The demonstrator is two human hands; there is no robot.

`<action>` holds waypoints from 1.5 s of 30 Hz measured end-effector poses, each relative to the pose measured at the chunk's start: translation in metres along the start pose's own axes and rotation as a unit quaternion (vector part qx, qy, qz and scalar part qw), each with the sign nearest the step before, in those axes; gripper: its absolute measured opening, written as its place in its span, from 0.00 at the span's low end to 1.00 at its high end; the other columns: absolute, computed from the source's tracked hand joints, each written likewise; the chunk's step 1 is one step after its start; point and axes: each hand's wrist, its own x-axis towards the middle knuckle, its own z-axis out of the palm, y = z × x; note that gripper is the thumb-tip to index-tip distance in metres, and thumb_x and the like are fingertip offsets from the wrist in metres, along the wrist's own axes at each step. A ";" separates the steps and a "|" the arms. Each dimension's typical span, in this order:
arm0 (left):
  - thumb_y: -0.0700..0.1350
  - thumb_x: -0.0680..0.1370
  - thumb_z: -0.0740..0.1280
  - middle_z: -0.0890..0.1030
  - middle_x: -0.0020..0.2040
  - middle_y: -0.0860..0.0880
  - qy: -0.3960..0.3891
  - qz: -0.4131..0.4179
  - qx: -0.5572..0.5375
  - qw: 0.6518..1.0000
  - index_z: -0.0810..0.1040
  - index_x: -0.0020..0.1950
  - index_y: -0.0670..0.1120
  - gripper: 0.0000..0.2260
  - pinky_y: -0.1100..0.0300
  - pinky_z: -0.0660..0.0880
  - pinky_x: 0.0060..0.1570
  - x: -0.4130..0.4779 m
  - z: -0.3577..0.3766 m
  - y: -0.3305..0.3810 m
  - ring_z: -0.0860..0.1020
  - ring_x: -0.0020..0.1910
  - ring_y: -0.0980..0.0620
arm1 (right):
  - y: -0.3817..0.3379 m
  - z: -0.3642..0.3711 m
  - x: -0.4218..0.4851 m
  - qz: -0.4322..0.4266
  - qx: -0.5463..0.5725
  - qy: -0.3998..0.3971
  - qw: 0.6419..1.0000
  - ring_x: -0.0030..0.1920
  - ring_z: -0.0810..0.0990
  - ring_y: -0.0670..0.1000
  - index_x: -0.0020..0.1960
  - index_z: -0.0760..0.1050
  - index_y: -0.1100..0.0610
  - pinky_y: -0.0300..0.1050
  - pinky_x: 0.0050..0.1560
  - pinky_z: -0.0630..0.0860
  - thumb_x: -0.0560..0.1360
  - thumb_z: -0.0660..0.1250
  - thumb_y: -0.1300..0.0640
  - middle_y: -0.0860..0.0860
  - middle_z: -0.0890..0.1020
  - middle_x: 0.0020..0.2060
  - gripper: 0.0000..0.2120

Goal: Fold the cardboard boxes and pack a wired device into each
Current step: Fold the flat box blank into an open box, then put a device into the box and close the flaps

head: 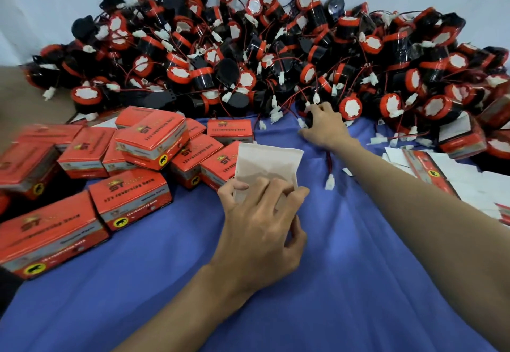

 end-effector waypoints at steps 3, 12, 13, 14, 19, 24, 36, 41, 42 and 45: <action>0.44 0.66 0.66 0.79 0.47 0.52 -0.004 0.000 -0.003 1.000 0.82 0.53 0.47 0.16 0.50 0.60 0.50 -0.001 0.000 -0.002 0.76 0.46 0.50 | -0.006 0.002 -0.007 -0.020 -0.004 0.021 1.000 0.59 0.71 0.65 0.62 0.70 0.62 0.53 0.56 0.70 0.75 0.65 0.57 0.62 0.68 0.60 0.18; 0.39 0.66 0.67 0.79 0.52 0.52 -0.042 0.009 -0.002 0.999 0.66 0.71 0.48 0.33 0.53 0.62 0.45 -0.004 0.003 -0.001 0.75 0.48 0.49 | 0.017 -0.039 -0.147 -0.158 0.094 0.065 0.981 0.61 0.74 0.61 0.68 0.68 0.65 0.32 0.53 0.61 0.64 0.77 0.65 0.62 0.76 0.61 0.35; 0.39 0.66 0.68 0.79 0.53 0.50 -0.032 0.007 -0.006 0.999 0.67 0.70 0.47 0.32 0.52 0.63 0.43 -0.003 0.003 0.000 0.74 0.49 0.48 | 0.017 -0.040 -0.164 -0.179 0.087 0.107 0.974 0.58 0.76 0.62 0.65 0.70 0.67 0.32 0.53 0.62 0.61 0.78 0.67 0.64 0.77 0.58 0.34; 0.39 0.66 0.68 0.79 0.54 0.48 -0.017 0.006 -0.013 1.000 0.68 0.69 0.46 0.31 0.51 0.65 0.43 -0.003 0.003 0.000 0.73 0.49 0.47 | 0.017 -0.040 -0.179 -0.200 0.077 0.140 0.967 0.56 0.77 0.61 0.61 0.73 0.69 0.33 0.53 0.64 0.59 0.79 0.69 0.65 0.77 0.57 0.33; 0.45 0.74 0.67 0.77 0.51 0.44 0.035 0.002 -0.137 0.990 0.70 0.62 0.44 0.18 0.53 0.76 0.44 -0.003 -0.005 0.008 0.75 0.48 0.47 | 0.012 -0.045 -0.210 -0.329 0.072 0.211 0.918 0.59 0.73 0.56 0.60 0.73 0.64 0.43 0.59 0.71 0.62 0.76 0.68 0.64 0.73 0.63 0.28; 0.58 0.72 0.65 0.78 0.52 0.48 0.013 -0.035 -0.218 0.975 0.72 0.63 0.42 0.26 0.59 0.78 0.37 0.001 -0.017 0.014 0.78 0.45 0.53 | 0.002 -0.049 -0.227 -0.443 0.120 0.200 0.866 0.59 0.76 0.51 0.65 0.69 0.51 0.44 0.41 0.79 0.71 0.63 0.66 0.53 0.70 0.65 0.24; 0.56 0.67 0.70 0.80 0.50 0.62 0.008 -0.094 -0.348 0.933 0.72 0.58 0.50 0.23 0.73 0.73 0.46 -0.004 -0.013 0.010 0.78 0.48 0.69 | -0.006 -0.045 -0.227 -0.325 0.097 0.177 0.924 0.42 0.75 0.46 0.70 0.70 0.53 0.48 0.29 0.77 0.68 0.61 0.55 0.51 0.78 0.52 0.29; 0.56 0.64 0.75 0.80 0.58 0.56 0.054 -0.151 -0.372 0.914 0.69 0.55 0.53 0.25 0.64 0.78 0.49 -0.003 -0.011 0.013 0.79 0.55 0.61 | -0.005 -0.047 -0.234 -0.332 0.171 0.096 0.923 0.57 0.75 0.46 0.72 0.66 0.60 0.45 0.50 0.76 0.68 0.63 0.51 0.53 0.75 0.61 0.33; 0.56 0.63 0.76 0.80 0.59 0.53 0.065 -0.158 -0.375 0.911 0.67 0.55 0.53 0.27 0.61 0.78 0.50 -0.003 -0.010 0.014 0.80 0.57 0.59 | -0.005 -0.046 -0.236 -0.344 0.178 0.070 0.919 0.64 0.72 0.47 0.73 0.63 0.60 0.43 0.58 0.73 0.69 0.64 0.51 0.53 0.71 0.67 0.34; 0.55 0.62 0.79 0.79 0.61 0.51 0.083 -0.165 -0.385 0.904 0.65 0.55 0.50 0.31 0.56 0.79 0.50 -0.005 -0.006 0.014 0.80 0.58 0.54 | -0.010 -0.044 -0.240 -0.361 0.221 0.004 0.906 0.74 0.63 0.50 0.75 0.58 0.61 0.41 0.70 0.64 0.73 0.65 0.43 0.53 0.60 0.75 0.38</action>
